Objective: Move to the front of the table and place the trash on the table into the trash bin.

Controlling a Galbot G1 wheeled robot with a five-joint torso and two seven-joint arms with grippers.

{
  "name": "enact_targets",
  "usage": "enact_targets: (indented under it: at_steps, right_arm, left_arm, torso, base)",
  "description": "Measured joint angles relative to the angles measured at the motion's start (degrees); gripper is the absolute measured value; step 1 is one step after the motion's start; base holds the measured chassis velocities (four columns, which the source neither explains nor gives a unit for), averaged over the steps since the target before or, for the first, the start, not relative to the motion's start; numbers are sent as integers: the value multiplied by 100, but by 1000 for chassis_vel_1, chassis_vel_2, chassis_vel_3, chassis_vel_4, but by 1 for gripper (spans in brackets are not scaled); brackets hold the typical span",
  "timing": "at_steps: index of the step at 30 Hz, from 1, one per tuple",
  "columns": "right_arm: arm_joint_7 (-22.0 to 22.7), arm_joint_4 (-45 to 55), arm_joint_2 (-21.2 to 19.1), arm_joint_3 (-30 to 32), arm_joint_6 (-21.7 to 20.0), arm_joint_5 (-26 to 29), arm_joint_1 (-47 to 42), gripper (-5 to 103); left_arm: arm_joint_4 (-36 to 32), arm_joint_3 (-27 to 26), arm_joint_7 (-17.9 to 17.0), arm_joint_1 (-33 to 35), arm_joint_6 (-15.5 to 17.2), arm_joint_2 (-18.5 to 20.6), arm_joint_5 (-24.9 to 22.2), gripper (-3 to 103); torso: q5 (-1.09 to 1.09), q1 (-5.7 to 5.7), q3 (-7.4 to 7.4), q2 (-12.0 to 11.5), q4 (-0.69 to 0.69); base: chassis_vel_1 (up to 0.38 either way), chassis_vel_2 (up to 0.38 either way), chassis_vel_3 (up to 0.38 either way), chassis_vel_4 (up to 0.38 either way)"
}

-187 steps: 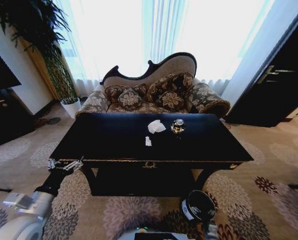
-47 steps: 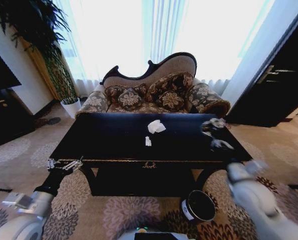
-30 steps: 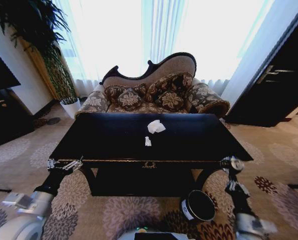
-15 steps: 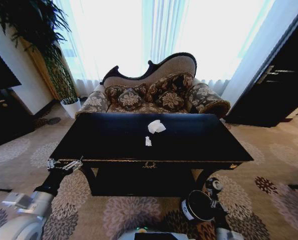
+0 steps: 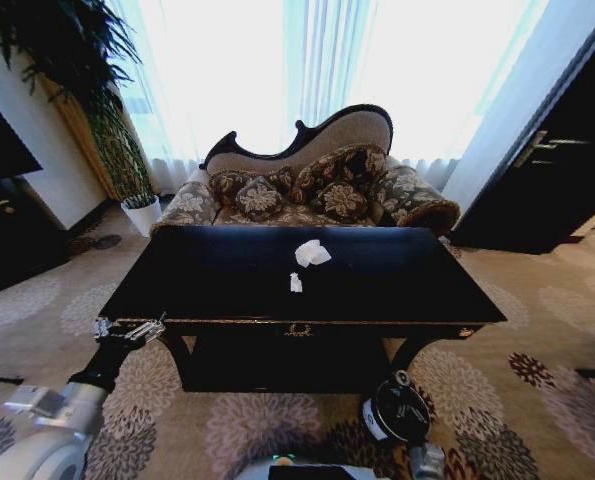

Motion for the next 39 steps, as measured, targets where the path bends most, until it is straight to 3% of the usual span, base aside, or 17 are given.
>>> enact_targets:
  at_steps: [9, 14, 19, 20, 24, 28, 30, 31, 32, 34, 37, 39]
  right_arm:
    - [-6, -1264, -130, -47, 172, -184, 494, 0]
    - [-14, -1414, -159, -48, 166, -218, 617, -1]
    - [-14, -1697, -157, -28, 95, -293, 787, 26]
    - [-14, -1697, -157, -28, 95, -293, 787, 26]
    - [-4, -1629, -158, 17, 64, -288, 700, 42]
    - [-17, -857, -27, 42, 54, -266, 212, 52]
    - [-49, -99, 106, 76, 206, -201, -276, 63]
    - [-66, 289, 165, 92, 268, -92, -562, 63]
    - [-84, 758, 237, 119, 320, 85, -938, 74]
    - [-100, 1110, 296, 158, 372, 229, -1257, 74]
    - [-111, 1947, 449, 364, 625, 494, -1982, 90]
    - [-92, 2228, 477, 430, 687, 612, -2206, 95]
  left_arm:
    - [0, 0, 0, 0, 0, 0, 0, 100]
    - [0, 0, 0, 0, 0, 0, 0, 100]
    - [0, 0, 0, 0, 0, 0, 0, 100]
    - [0, 0, 0, 0, 0, 0, 0, 100]
    - [0, 0, 0, 0, 0, 0, 0, 100]
    - [0, 0, 0, 0, 0, 0, 0, 100]
    - [0, 0, 0, 0, 0, 0, 0, 100]
    - [0, 0, 0, 0, 0, 0, 0, 100]
    - [0, 0, 0, 0, 0, 0, 0, 100]
    - [0, 0, 0, 0, 0, 0, 0, 100]
    - [0, 0, 0, 0, 0, 0, 0, 100]
    - [0, 0, 0, 0, 0, 0, 0, 100]
  torso:
    - [0, 0, 0, 0, -2]
    - [-1, 0, 0, 0, -2]
    - [0, 0, 0, 0, -1]
    - [0, 0, 0, 0, -1]
    - [-1, 0, 0, 0, -1]
    - [0, 0, 0, 0, -2]
    - [0, 0, -1, 0, 1]
    - [-2, -1, -1, 1, 1]
    - [0, 0, -1, 1, 0]
    - [-1, 0, -1, 1, -3]
    - [-1, -1, -1, 1, -4]
    - [-2, -2, -2, 2, -3]
  base:
    - [0, 0, 0, 0]
    - [0, 0, 0, 0]
    - [0, 0, 0, 0]
    - [0, 0, 0, 0]
    - [0, 0, 0, 0]
    - [0, 0, 0, 0]
    - [0, 0, 0, 0]
    - [0, 0, 0, 0]
    - [0, 0, 0, 0]
    - [0, 0, 0, 0]
    - [0, 0, 0, 0]
    - [0, 0, 0, 0]
